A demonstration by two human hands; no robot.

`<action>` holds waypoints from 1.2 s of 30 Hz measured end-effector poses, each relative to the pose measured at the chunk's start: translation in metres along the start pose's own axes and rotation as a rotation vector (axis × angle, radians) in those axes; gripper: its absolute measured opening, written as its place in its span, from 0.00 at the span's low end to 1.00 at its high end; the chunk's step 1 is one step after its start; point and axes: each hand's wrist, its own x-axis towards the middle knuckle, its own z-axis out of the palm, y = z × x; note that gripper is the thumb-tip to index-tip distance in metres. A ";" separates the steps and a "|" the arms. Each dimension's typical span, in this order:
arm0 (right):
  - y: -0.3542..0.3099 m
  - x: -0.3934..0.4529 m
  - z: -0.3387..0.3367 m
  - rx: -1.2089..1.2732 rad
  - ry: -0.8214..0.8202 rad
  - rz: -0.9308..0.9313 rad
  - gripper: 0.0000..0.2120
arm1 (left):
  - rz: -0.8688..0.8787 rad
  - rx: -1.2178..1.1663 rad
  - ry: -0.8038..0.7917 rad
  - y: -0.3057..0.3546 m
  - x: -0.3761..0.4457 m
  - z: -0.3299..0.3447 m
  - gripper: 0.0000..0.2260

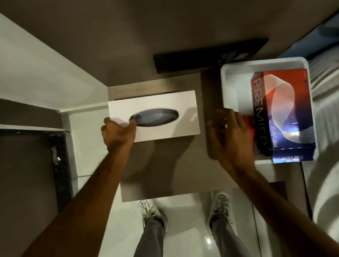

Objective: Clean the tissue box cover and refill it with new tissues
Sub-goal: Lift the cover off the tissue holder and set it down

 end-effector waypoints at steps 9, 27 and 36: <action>-0.047 0.055 0.072 0.191 -0.208 0.510 0.41 | 0.008 0.052 0.037 -0.001 0.001 -0.005 0.34; -0.043 0.061 0.082 0.191 -0.117 0.667 0.41 | 0.061 0.014 -0.148 0.007 0.007 -0.020 0.35; -0.047 0.065 0.071 0.279 -0.109 0.669 0.37 | 0.089 -0.034 -0.216 0.009 0.002 -0.026 0.33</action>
